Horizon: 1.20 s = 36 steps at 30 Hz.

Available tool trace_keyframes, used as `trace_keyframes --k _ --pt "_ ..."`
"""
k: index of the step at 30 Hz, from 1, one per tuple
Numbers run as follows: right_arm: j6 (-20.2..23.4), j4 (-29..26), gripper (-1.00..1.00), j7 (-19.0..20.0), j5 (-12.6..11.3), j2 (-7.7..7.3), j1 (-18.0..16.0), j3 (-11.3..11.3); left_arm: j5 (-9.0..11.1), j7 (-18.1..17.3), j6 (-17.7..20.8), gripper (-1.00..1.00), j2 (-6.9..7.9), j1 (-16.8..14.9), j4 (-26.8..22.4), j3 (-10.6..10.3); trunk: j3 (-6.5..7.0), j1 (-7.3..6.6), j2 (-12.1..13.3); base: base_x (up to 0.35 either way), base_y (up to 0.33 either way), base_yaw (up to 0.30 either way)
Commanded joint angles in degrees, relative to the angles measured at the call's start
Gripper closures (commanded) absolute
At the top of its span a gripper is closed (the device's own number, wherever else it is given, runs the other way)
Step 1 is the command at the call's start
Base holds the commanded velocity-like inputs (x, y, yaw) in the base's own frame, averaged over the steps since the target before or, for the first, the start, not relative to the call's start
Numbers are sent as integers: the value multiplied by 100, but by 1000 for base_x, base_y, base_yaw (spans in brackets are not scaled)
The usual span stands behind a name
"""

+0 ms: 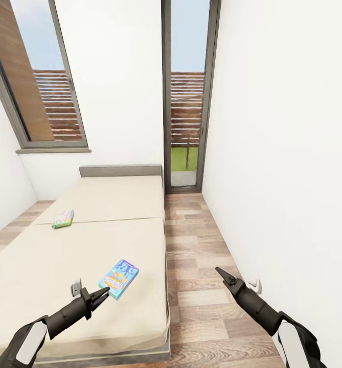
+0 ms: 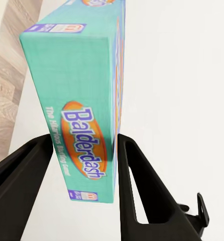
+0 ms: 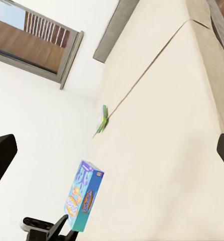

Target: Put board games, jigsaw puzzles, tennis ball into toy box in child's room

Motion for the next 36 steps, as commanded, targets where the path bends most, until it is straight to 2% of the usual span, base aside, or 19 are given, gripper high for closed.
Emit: trace_keyframes --k 1,19,23,25,27,30,36 --pt "43 5 -100 12 -10 10 -6 -13 -15 -16 21 100 -1 -4 2 5 13 -23 38 0 0 0" --pt "17 12 -100 23 31 31 -4 -15 -43 -23 21 100 1 -4 2 10 336 -418 760 0 0 0" --pt "-184 -27 -100 17 47 48 -2 3 -43 -26 25 100 2 -4 2 9 408 -506 921 0 0 0" --pt "-322 -25 -100 -28 57 63 -3 95 -43 -30 28 100 5 -4 2 9 444 -550 1001 0 0 0" --pt "-384 -34 -100 -52 59 36 -9 285 -43 -27 29 100 2 -4 2 9 479 -594 1081 0 0 0" --pt "-417 -47 -100 -63 58 21 -33 405 -43 -25 30 100 3 -4 2 9 533 -660 1201 0 0 0" --pt "-457 -11 -100 -61 25 2 -59 434 -45 -31 30 100 15 -4 2 43 641 -792 1442 0 0 0"
